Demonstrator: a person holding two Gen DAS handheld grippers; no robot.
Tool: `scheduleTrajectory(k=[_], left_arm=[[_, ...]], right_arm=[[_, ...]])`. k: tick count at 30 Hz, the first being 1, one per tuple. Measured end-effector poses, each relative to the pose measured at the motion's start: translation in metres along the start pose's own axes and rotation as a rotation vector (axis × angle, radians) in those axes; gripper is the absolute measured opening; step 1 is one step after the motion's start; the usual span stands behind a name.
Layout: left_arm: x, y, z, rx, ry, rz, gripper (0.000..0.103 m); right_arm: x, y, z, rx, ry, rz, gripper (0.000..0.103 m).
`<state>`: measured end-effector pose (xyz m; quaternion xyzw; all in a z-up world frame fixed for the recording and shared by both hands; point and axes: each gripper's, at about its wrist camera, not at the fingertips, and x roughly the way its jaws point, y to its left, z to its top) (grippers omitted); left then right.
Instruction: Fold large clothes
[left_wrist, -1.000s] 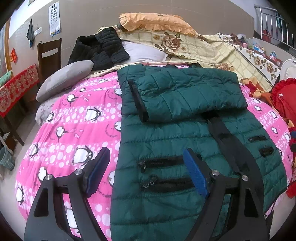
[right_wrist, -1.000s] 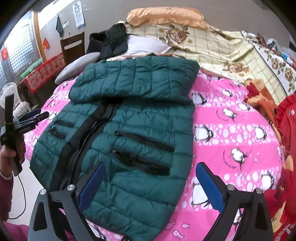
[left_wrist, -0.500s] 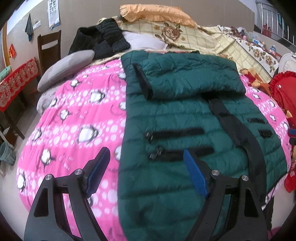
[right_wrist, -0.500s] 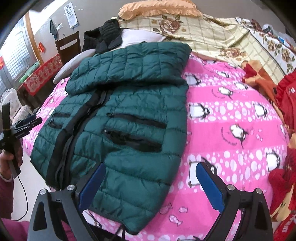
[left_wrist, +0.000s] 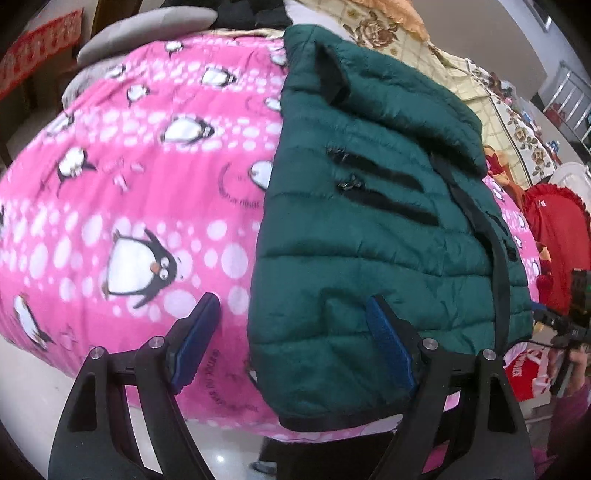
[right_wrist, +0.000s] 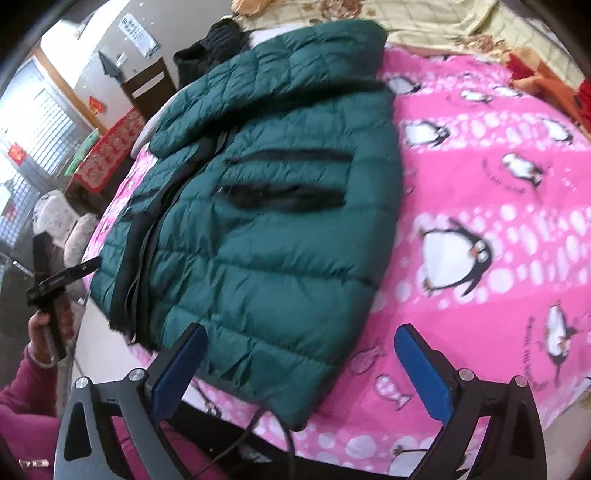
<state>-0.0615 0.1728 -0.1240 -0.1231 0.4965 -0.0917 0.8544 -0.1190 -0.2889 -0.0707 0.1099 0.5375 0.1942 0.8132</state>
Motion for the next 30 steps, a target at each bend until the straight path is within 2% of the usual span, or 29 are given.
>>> scheduleTrajectory(k=[4,6,10,12,15,18,20,21,23,25,27,30], left_arm=[[0.003,0.005,0.003,-0.022,0.003,-0.034,0.083],[0.005,0.003,0.002,-0.027,0.004,-0.051,0.089],[0.007,-0.012,-0.001,0.043,0.024,-0.089,0.09],[0.008,-0.019,0.0,0.072,0.028,-0.093,0.094],[0.014,-0.017,0.0,0.057,0.033,-0.103,0.095],[0.012,-0.011,0.001,0.012,0.016,-0.133,0.095],[0.014,-0.008,0.002,-0.007,0.024,-0.146,0.095],[0.015,-0.008,0.003,-0.008,0.033,-0.145,0.095],[0.017,-0.013,0.004,0.009,0.041,-0.13,0.095],[0.017,-0.021,0.004,0.065,0.061,-0.104,0.094],[0.015,-0.025,0.004,0.089,0.064,-0.092,0.077],[0.011,-0.024,0.006,0.094,0.068,-0.103,0.071]], right_arm=[[0.004,0.003,-0.005,-0.026,0.031,0.019,0.1],[0.008,0.003,-0.006,-0.023,0.035,0.043,0.1],[0.015,0.002,0.0,-0.007,0.029,0.091,0.101],[0.018,0.002,0.003,0.003,0.032,0.135,0.101],[0.023,0.003,0.006,0.011,0.043,0.179,0.1],[0.023,0.002,0.006,0.013,0.04,0.191,0.089],[0.021,-0.001,0.005,0.014,0.035,0.188,0.072],[0.019,-0.003,0.004,0.011,0.029,0.183,0.067],[0.016,-0.005,0.003,0.003,0.012,0.163,0.048],[0.012,-0.004,0.002,-0.02,-0.003,0.15,0.041],[0.007,-0.002,0.0,-0.052,-0.009,0.145,0.038],[0.002,0.001,0.002,-0.083,-0.007,0.159,0.037]])
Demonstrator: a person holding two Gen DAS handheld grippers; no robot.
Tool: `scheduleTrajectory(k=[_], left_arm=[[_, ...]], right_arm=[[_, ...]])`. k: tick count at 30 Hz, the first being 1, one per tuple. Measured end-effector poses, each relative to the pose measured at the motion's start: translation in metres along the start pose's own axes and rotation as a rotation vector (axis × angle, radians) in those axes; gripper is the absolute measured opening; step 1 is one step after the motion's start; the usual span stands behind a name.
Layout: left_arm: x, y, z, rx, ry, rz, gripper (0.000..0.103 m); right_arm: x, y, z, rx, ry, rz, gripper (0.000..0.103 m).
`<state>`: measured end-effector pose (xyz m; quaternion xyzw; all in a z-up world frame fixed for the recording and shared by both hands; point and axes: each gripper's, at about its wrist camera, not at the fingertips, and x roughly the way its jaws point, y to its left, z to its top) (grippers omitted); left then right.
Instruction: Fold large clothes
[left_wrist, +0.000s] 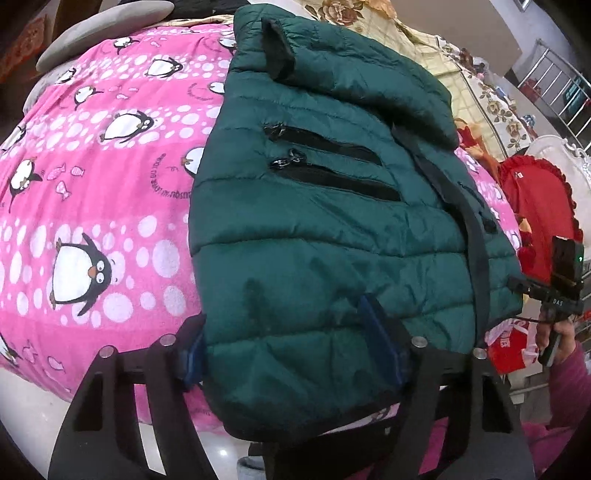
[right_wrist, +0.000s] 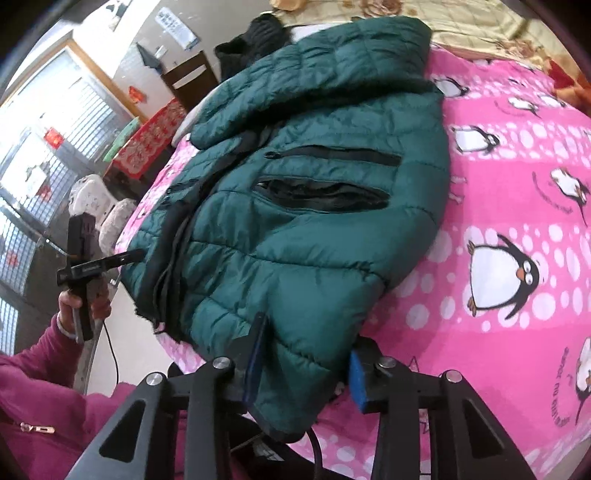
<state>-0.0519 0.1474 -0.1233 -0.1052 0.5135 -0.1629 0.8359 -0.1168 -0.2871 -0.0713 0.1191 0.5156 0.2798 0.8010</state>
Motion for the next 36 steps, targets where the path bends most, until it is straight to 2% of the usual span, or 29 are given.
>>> scheduleTrajectory(k=[3,6,7,8,10,11,12,14,15,16,17,19,21,23,26,29,33,36], left_arm=[[-0.003,0.003,0.002,-0.013,0.004,-0.006,0.07],[-0.003,0.007,0.003,-0.051,0.017,-0.026,0.07],[-0.001,0.009,0.004,-0.058,0.029,-0.033,0.07],[0.001,0.01,0.005,-0.072,0.039,-0.038,0.072],[0.004,0.013,0.005,-0.102,0.045,-0.053,0.076],[0.004,0.012,0.005,-0.107,0.044,-0.056,0.08],[0.004,0.01,0.005,-0.103,0.045,-0.059,0.083],[0.006,0.007,0.005,-0.084,0.049,-0.047,0.084],[0.007,0.006,0.004,-0.076,0.05,-0.041,0.084],[0.007,0.003,0.004,-0.057,0.055,-0.035,0.084],[0.006,0.0,0.004,-0.029,0.065,-0.028,0.084],[0.002,-0.004,0.004,0.009,0.076,-0.033,0.072],[-0.007,-0.006,0.006,0.018,0.065,-0.057,0.04],[-0.016,-0.007,0.009,0.026,0.047,-0.077,0.032],[-0.038,-0.015,0.018,0.061,-0.009,-0.093,0.026],[-0.063,-0.019,0.035,0.061,-0.095,-0.13,0.025],[-0.093,-0.025,0.069,0.057,-0.241,-0.154,0.024],[-0.101,-0.028,0.099,0.039,-0.318,-0.165,0.023]], right_arm=[[0.001,-0.013,0.005,0.069,0.01,0.073,0.037],[0.001,-0.012,0.005,0.051,0.013,0.106,0.038],[0.0,-0.011,0.007,0.046,0.011,0.115,0.042],[0.003,-0.012,0.008,0.048,0.03,0.121,0.059],[0.018,-0.015,0.007,0.087,0.112,0.139,0.08],[0.029,-0.013,0.005,0.084,0.137,0.134,0.08],[0.029,-0.008,0.002,0.054,0.124,0.114,0.079],[0.027,0.001,0.003,0.03,0.084,0.115,0.059],[0.023,0.002,0.004,0.037,0.066,0.127,0.054],[0.02,0.002,0.006,0.04,0.046,0.137,0.042],[0.014,0.003,0.008,0.034,0.015,0.143,0.037],[0.008,0.006,0.01,0.024,-0.001,0.135,0.034],[0.003,0.011,0.014,0.001,-0.013,0.12,0.032],[-0.005,0.019,0.021,-0.019,-0.04,0.121,0.03],[-0.021,0.028,0.034,-0.047,-0.092,0.129,0.029],[-0.037,0.034,0.047,-0.072,-0.153,0.13,0.028],[-0.065,0.037,0.08,-0.078,-0.284,0.113,0.026],[-0.078,0.036,0.105,-0.079,-0.348,0.08,0.024]])
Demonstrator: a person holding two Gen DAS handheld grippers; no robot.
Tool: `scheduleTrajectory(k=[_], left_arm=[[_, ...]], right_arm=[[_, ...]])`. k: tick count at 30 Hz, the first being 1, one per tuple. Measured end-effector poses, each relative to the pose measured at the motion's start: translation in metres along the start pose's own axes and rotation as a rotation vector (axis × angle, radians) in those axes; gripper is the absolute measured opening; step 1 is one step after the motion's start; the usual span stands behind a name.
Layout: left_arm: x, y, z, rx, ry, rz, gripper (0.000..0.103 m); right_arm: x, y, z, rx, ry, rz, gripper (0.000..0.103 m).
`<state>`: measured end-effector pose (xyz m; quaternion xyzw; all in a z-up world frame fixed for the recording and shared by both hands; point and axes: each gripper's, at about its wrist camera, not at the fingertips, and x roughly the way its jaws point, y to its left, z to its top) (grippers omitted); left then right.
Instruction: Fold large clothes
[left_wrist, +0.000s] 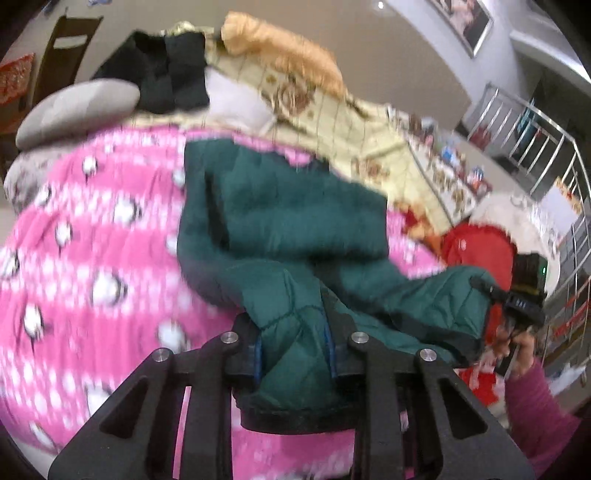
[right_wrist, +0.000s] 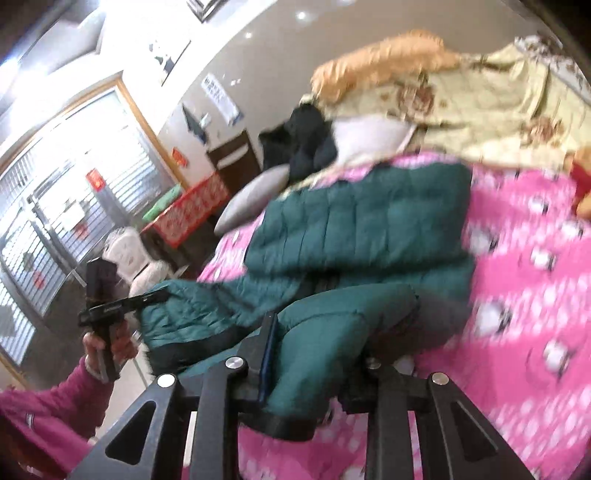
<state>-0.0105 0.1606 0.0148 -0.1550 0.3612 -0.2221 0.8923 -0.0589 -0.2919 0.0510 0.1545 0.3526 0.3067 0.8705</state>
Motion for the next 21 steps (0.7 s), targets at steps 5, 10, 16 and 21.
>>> scheduleTrajectory(k=[5,10,16,21], left_arm=[[0.018,-0.001,0.053,-0.01,-0.08,0.002,0.021],[0.044,0.006,0.106,-0.037,-0.122,0.017,0.021],[0.093,0.021,0.163,-0.075,-0.138,0.075,0.021],[0.147,0.058,0.196,-0.171,-0.12,0.144,0.02]], right_arm=[[0.016,-0.002,0.057,0.001,-0.076,-0.056,0.02],[0.039,-0.019,0.116,0.041,-0.146,-0.105,0.019],[0.087,-0.055,0.18,0.108,-0.174,-0.162,0.019],[0.139,-0.103,0.219,0.178,-0.162,-0.23,0.019]])
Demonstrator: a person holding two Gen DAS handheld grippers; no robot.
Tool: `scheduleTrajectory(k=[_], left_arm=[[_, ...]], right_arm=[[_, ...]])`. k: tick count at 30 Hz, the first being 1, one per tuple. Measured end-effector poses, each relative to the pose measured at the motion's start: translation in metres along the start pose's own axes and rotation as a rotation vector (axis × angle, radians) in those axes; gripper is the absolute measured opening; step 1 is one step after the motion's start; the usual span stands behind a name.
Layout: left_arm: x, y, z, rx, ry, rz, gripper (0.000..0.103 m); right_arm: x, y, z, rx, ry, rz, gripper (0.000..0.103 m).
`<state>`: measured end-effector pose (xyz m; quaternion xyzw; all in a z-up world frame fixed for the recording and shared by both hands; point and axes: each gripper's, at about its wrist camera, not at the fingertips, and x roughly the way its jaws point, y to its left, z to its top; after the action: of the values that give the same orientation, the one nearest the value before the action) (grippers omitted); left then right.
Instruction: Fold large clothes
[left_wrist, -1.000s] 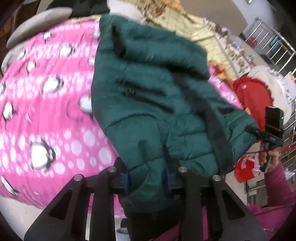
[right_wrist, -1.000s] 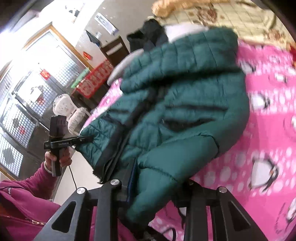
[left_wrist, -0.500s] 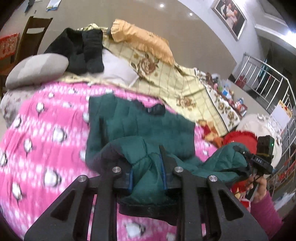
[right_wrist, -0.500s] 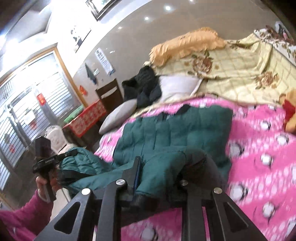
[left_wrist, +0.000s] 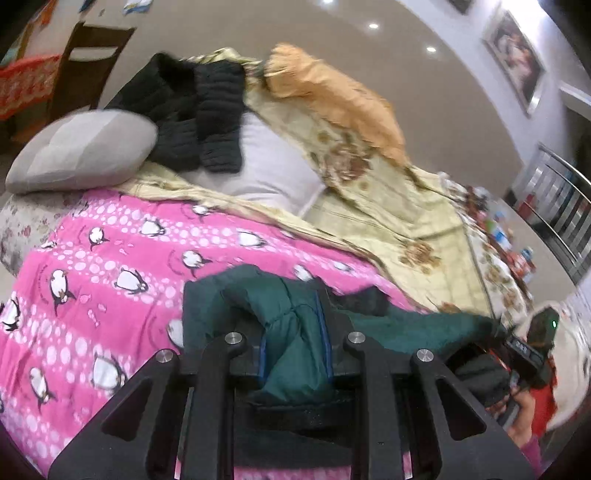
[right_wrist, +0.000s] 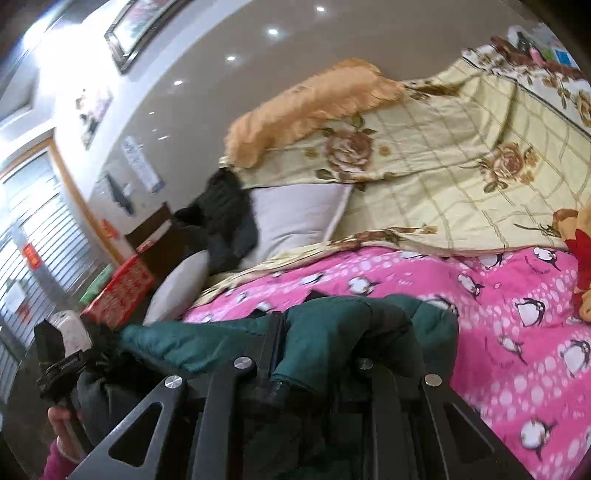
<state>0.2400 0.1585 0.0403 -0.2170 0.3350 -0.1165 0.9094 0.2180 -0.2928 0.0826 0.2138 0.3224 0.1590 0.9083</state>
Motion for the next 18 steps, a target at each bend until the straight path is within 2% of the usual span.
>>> scheduleTrajectory(k=[2,6,9,12,15,18], left_arm=[[0.025,0.007,0.006,-0.03,0.024,0.02,0.02],[0.065,0.011,0.012,-0.022,0.031,0.083,0.02],[0.091,0.017,0.016,-0.033,0.051,0.111,0.021],[0.115,0.022,0.015,-0.033,0.073,0.147,0.021],[0.13,0.03,0.013,-0.074,0.073,0.162,0.023],[0.13,0.035,0.013,-0.118,0.069,0.143,0.022]], right_arm=[[0.024,-0.014,0.007,0.014,0.018,-0.017,0.018],[0.075,-0.037,0.013,0.015,0.058,-0.08,0.018],[0.105,-0.056,0.012,0.054,0.083,-0.104,0.018],[0.139,-0.067,0.006,0.04,0.135,-0.161,0.018],[0.156,-0.071,0.003,0.026,0.137,-0.195,0.017],[0.146,-0.074,0.007,0.098,0.117,-0.16,0.02]])
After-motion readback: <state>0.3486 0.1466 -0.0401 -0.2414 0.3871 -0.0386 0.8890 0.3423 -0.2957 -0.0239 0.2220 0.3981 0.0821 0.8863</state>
